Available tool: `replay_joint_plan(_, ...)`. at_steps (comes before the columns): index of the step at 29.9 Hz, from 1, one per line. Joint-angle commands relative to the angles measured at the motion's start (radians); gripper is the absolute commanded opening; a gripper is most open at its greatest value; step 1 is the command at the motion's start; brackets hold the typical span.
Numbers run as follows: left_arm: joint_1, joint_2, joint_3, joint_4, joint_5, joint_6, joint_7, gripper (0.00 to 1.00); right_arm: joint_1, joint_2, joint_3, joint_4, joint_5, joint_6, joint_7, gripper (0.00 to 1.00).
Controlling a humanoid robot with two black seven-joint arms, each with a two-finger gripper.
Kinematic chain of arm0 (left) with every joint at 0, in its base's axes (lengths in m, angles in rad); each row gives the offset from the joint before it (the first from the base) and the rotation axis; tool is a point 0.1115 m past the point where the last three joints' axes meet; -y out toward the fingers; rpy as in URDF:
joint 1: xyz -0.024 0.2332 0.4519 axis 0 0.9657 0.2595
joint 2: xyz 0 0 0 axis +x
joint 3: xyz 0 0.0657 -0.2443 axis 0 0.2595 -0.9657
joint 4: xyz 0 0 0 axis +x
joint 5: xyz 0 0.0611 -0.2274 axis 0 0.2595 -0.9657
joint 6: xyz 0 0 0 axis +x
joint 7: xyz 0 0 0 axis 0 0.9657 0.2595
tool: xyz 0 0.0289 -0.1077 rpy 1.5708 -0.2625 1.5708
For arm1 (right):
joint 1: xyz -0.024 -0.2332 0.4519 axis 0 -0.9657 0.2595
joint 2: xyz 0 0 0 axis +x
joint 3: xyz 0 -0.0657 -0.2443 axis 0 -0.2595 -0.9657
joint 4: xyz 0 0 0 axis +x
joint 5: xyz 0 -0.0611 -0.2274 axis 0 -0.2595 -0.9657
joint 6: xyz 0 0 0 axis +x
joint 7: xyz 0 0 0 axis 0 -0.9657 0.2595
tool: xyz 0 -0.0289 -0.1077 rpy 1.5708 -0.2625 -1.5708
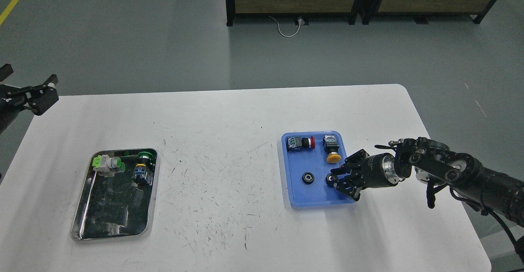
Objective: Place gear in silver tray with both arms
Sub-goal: 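Lift the black gear and set it on the table toward the silver tray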
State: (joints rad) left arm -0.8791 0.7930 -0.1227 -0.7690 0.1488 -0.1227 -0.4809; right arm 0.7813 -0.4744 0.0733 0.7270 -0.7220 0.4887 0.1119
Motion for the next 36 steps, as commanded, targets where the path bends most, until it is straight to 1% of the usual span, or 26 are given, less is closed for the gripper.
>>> replay_joint_plan(1,0.0,0.002,0.0,-0.001,0.0,0.0,-0.001,1.0,0.003,-0.007,0.02,0.0,0.001,0.0,0.003,0.29)
replay_joint_plan(12,0.0,-0.005,0.0,-0.001,0.0,0.0,-0.001,1.0,0.01,0.01,0.086,0.011,0.015,0.0,0.009,0.31)
replay_joint_plan(22,-0.004,-0.009,0.0,-0.001,0.0,0.0,0.004,1.0,0.021,0.157,0.089,0.011,0.015,0.0,0.006,0.32)
replay_joint_plan(29,-0.004,-0.009,0.0,-0.001,0.0,0.0,0.004,1.0,0.032,0.232,0.075,0.011,0.015,0.0,0.005,0.32)
replay_joint_plan(36,-0.004,-0.011,0.0,-0.003,0.0,0.0,0.005,1.0,0.065,0.322,0.022,0.002,0.016,0.0,0.005,0.32)
